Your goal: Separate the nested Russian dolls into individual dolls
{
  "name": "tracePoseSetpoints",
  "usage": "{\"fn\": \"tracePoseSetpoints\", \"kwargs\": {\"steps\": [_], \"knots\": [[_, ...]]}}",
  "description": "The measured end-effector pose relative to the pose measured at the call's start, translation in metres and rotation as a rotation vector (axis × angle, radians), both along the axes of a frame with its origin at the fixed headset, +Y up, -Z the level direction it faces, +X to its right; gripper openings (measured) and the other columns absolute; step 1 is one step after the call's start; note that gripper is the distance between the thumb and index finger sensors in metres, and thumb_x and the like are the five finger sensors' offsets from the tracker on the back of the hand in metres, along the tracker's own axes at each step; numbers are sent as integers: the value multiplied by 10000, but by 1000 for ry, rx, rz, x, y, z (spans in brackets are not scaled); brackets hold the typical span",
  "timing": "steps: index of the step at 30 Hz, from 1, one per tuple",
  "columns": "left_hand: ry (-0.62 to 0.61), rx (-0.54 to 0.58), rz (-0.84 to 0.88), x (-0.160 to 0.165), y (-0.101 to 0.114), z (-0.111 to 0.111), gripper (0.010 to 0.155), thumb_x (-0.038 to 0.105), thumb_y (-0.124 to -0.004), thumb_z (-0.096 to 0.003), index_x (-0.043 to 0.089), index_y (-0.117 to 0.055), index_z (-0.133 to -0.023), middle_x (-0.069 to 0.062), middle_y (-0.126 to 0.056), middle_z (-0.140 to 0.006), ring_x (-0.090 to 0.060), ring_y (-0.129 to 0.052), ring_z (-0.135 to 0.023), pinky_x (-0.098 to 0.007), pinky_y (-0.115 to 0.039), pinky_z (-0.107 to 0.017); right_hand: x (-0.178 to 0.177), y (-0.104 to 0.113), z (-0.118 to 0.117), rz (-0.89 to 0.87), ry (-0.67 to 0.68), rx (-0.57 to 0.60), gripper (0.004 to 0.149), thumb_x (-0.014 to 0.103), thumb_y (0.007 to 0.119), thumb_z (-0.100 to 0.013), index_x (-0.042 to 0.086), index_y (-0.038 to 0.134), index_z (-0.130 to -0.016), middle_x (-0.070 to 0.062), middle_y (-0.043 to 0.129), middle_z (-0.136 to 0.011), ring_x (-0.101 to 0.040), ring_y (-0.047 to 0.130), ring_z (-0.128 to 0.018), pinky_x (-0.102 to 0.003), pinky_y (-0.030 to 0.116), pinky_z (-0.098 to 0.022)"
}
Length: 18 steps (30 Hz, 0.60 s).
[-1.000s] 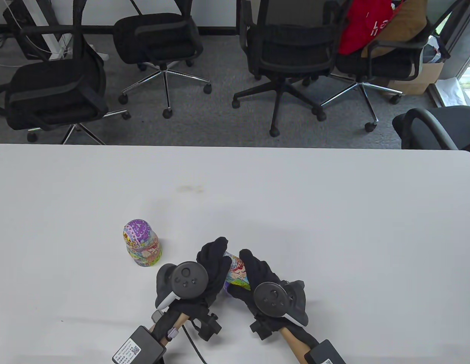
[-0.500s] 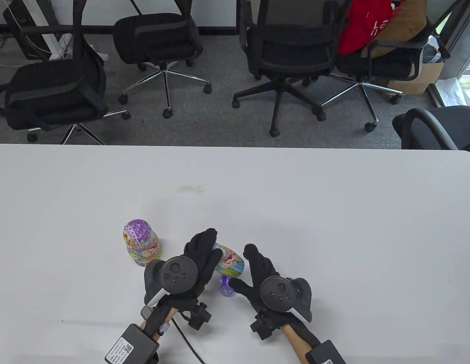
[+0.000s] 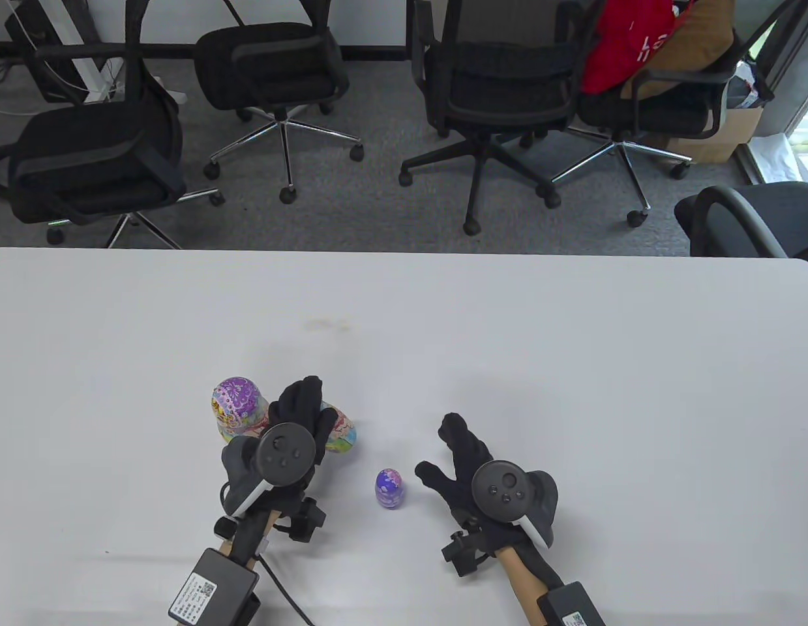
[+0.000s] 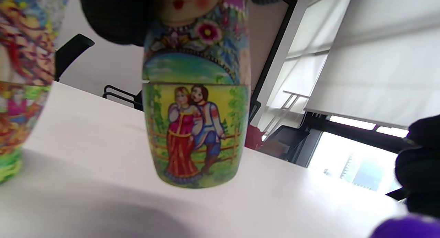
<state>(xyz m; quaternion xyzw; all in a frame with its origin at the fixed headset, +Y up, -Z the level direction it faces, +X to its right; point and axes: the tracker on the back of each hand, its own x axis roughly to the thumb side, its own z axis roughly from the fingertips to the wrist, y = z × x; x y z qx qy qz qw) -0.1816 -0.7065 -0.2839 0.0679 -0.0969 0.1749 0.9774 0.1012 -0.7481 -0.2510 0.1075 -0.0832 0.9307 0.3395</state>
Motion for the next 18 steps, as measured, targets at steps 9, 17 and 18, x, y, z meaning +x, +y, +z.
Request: {"fn": "tracePoseSetpoints", "kwargs": {"steps": [9,17,18], "knots": [[46,-24,-210,2,-17,-6,613,368,-592,-615,78,-530,-1152,-242,-624,-1126,-446,-776,-910,-413,-833,-571,-2,0,1,4,10,-11,834,478,741,-477,11,411,-1085,-218,655,-1028,-435,735,-851,-486,722,-631],[66,-50,-302,1,-29,-9,611,371,-591,-613,92,-530,-1153,-230,-620,-1134,-433,-776,-924,-417,-830,-583,-2,0,1,1,14,-21,831,479,738,-479,12,412,-1085,-218,656,-1027,-435,736,-850,-485,723,-631],[67,-48,-300,1,-29,-9,612,371,-591,-612,92,-530,-1154,-232,-621,-1133,-435,-776,-923,-418,-829,-584,-2,0,1,1,14,-21,830,479,737,-480,12,411,-1085,-219,656,-1027,-434,735,-851,-485,722,-631]]}}
